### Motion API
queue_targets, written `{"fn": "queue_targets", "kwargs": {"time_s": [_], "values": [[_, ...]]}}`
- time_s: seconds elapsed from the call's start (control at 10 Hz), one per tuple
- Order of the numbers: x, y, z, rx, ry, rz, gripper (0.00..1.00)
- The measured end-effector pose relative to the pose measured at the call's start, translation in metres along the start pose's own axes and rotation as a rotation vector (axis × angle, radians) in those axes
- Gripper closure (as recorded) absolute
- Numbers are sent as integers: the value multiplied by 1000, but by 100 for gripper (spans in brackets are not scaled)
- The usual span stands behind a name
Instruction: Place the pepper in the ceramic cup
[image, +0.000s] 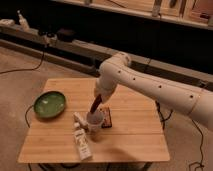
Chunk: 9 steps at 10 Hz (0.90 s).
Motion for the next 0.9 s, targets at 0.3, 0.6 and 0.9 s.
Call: {"fn": "queue_targets", "kwargs": {"time_s": [0.3,0.6,0.9], "values": [[-12,9,7,-72,-2,-57,64],[-14,9,11,-103,7,-78,34],[-17,6,14,-111,-3,-80,21]]}}
